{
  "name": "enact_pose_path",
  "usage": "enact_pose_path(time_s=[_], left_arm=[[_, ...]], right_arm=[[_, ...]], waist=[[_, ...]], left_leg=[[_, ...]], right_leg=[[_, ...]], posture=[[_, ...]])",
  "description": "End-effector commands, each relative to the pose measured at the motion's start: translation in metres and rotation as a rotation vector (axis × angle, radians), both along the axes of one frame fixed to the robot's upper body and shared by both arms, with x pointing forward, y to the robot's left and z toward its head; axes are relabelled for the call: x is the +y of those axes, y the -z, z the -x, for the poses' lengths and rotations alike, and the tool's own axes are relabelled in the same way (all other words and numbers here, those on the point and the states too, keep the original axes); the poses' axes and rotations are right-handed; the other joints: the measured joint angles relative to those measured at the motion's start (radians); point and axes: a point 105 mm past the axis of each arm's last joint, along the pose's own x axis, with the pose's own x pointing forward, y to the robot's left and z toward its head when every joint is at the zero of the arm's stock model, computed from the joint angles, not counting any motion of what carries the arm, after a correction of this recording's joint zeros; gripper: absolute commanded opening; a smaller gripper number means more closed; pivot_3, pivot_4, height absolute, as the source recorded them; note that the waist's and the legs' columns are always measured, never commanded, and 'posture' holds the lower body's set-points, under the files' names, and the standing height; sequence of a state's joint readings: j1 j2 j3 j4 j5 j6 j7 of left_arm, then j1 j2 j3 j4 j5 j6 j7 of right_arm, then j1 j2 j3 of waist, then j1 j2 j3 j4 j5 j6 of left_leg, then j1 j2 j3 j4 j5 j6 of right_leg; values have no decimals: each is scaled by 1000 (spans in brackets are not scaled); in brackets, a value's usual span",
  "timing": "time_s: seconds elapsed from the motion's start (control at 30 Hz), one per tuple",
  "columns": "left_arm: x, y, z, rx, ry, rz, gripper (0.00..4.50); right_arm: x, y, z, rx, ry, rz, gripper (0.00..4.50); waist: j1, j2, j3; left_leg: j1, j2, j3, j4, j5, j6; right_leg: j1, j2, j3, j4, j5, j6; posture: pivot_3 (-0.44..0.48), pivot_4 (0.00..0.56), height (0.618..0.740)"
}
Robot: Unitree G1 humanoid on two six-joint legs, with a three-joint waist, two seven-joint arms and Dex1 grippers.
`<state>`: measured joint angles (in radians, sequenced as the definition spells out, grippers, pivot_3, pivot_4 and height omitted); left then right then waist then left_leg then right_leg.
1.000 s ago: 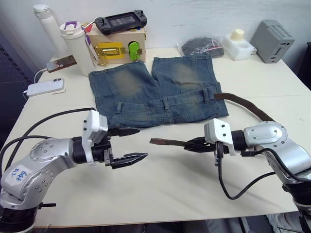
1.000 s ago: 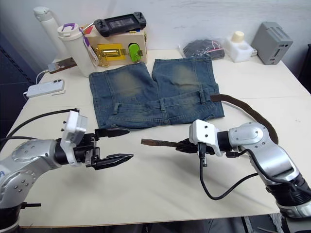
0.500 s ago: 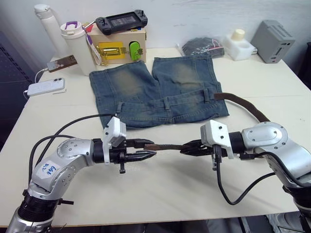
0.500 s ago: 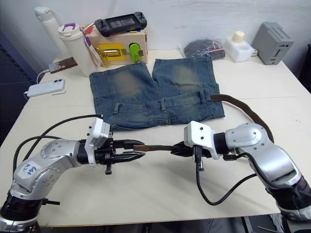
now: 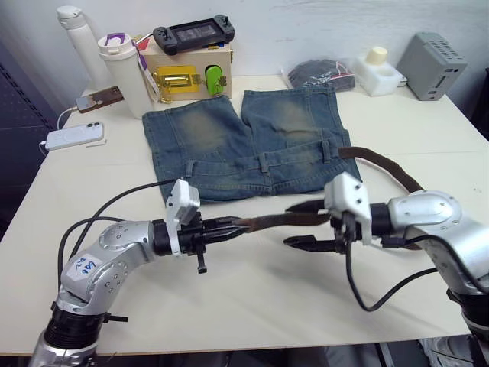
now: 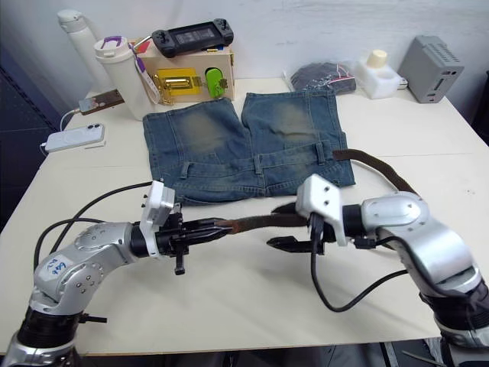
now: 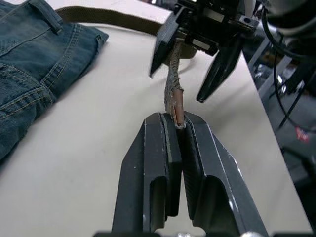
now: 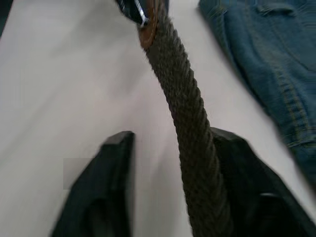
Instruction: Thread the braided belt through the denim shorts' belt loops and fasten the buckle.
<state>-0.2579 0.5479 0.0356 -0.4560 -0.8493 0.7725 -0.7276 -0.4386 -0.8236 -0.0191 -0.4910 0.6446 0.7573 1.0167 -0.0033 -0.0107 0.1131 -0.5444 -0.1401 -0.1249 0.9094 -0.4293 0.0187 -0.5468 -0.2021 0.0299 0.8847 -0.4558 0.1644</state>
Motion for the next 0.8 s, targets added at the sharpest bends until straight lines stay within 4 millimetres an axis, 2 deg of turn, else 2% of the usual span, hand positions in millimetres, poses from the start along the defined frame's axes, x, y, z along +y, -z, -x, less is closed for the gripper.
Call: enact_pose_path(time_s=[0.03, 0.1, 0.13, 0.23, 0.3, 0.33, 0.43, 0.53, 0.67, 0.8], left_arm=[[0, -5, 7, 80, -5, 83, 0], [-5, -3, 7, 125, -20, 121, 0], [-6, -6, 5, 158, -31, 170, 0], [-7, -16, -2, 210, -63, 264, 0], [-8, -25, -5, 218, -64, 306, 0], [-9, -30, -4, 214, -52, 317, 0], [-9, -40, -2, 198, -17, 326, 0], [-9, -43, 0, 200, 2, 324, 0], [-11, -44, 3, 206, 15, 322, 0], [-10, -43, 4, 216, 11, 323, 0]], right_arm=[[-16, -36, 5, 18, 63, -214, 4430], [-17, -50, 20, 91, 5, -353, 4430], [-16, -54, 35, 136, -59, -412, 4430], [-14, -58, 57, 258, -149, -527, 4430], [-9, -52, 69, 366, -186, -561, 4430], [-4, -40, 72, 420, -170, -535, 4430], [10, 0, 56, 522, 12, -462, 4430], [20, 16, 35, 607, 141, -541, 4430], [29, 4, 11, 716, 206, -825, 4430], [15, -20, -6, 767, 242, -1113, 4430]], waist=[[-1, 0, 0], [-1, 0, 0], [1, 0, 0], [2, -1, 0], [1, -1, 0], [1, -1, 0], [-1, -2, 0], [-4, -1, 0], [-5, -2, 0], [-1, -2, -1]], left_leg=[[0, 0, 0, 0, 0, 0], [1, 0, 0, 0, 0, 0], [1, 0, 0, 0, 0, 0], [0, 0, -1, 1, 0, 0], [0, 0, 0, 1, 0, 0], [1, 0, 0, 1, 0, 0], [1, 0, 0, 1, 0, 0], [1, 0, 1, 0, 0, 0], [1, 0, 1, 1, 0, 0], [1, -2, 0, 2, 0, 0]], right_leg=[[0, 0, 0, 0, 0, 0], [0, 0, 0, 1, 0, 0], [0, 0, 0, 1, 0, 0], [0, 0, 0, 2, 0, 0], [0, 0, 1, 2, 0, 0], [0, 0, 1, 2, 0, 0], [0, 0, 1, 2, 0, 0], [0, 0, 2, 2, 0, 0], [-1, 0, 3, 5, 0, 0], [-2, 0, 4, 8, 0, 0]], posture=[[0, 150, 645], [0, 150, 645], [0, 150, 645], [0, 150, 645], [0, 150, 645], [0, 150, 645], [0, 150, 645], [0, 150, 645], [0, 150, 645], [0, 150, 645]])
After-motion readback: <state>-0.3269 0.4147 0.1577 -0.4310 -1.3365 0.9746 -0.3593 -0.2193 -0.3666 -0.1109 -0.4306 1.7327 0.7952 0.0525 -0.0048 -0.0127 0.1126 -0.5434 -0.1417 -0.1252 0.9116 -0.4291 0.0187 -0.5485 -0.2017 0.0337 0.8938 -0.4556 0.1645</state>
